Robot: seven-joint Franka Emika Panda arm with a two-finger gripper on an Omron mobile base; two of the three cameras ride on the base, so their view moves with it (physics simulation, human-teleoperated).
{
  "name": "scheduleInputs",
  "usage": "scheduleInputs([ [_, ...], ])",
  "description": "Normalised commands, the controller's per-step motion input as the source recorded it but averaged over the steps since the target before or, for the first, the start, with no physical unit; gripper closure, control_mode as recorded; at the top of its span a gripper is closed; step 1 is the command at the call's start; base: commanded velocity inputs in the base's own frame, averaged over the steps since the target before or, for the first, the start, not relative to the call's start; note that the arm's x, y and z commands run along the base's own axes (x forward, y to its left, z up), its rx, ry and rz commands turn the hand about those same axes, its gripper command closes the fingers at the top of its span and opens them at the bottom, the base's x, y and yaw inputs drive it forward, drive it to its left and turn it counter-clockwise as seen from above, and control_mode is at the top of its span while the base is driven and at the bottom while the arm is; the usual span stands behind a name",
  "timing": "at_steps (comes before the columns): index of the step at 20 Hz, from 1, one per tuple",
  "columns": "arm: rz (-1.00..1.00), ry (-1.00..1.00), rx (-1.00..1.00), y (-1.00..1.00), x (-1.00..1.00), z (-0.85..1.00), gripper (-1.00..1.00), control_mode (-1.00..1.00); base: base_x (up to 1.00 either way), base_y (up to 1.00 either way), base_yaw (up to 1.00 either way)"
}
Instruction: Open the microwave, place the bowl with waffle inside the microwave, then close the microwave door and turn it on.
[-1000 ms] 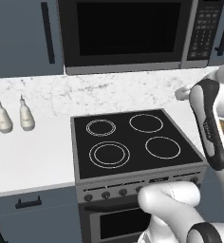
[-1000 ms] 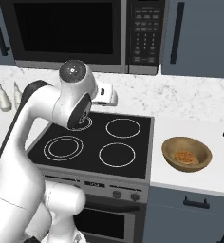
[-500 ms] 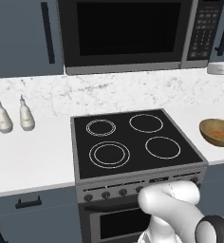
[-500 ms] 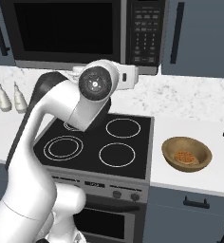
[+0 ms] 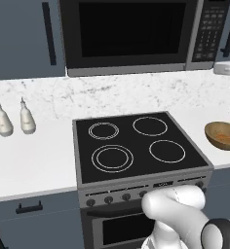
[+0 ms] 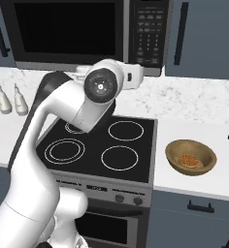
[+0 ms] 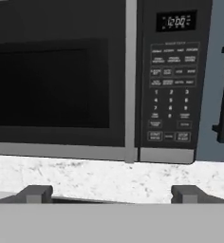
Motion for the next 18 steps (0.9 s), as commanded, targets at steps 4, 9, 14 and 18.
scheduleInputs([
  [4, 0.01, -0.07, -0.1, 0.13, 0.68, 0.04, -1.0, -1.0, 0.0, 0.0, 0.0],
  [9, 0.0, -0.04, -0.1, 0.05, 0.88, 0.2, -1.0, -1.0, 0.0, 0.0, 0.0],
  [14, 0.0, 0.0, 0.0, 0.0, 0.98, 0.22, -1.0, -1.0, 0.0, 0.0, 0.0],
  [18, 0.0, 0.0, 0.0, -0.03, 0.94, 0.21, -1.0, -1.0, 0.0, 0.0, 0.0],
])
